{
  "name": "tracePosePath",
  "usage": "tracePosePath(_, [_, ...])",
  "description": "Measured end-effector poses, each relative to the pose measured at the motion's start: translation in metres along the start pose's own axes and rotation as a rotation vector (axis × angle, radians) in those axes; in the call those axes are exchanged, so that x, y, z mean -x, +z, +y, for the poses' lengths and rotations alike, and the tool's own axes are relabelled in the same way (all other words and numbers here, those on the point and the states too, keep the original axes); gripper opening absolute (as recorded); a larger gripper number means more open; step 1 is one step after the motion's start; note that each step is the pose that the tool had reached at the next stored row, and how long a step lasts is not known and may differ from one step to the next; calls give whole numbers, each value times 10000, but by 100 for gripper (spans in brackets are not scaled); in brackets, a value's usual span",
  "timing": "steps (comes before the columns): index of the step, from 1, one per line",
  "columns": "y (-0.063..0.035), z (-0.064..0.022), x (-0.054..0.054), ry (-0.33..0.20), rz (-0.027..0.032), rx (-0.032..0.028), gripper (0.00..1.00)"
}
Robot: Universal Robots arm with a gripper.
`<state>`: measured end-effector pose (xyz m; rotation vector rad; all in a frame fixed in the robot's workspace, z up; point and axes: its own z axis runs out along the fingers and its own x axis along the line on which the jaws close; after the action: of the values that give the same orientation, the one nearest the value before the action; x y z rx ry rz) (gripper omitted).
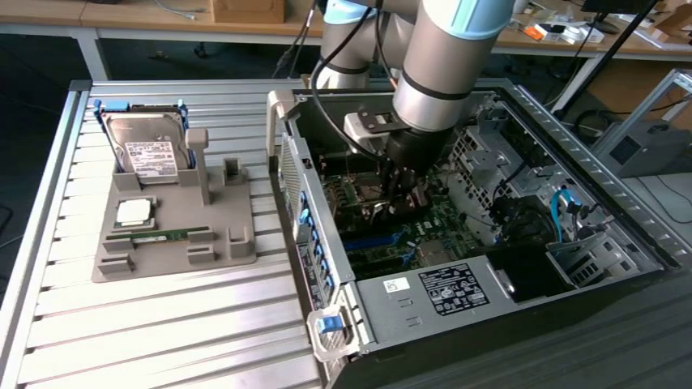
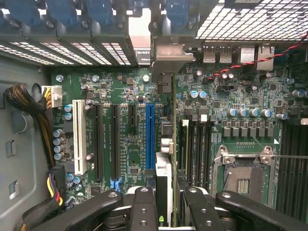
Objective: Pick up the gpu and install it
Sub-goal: 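Insert the gpu into the slot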
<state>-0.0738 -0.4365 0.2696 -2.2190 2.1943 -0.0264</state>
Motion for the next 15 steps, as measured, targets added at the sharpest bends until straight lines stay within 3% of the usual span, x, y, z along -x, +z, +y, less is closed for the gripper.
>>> tracePosePath(15, [36,11,0,1,1,0,27])
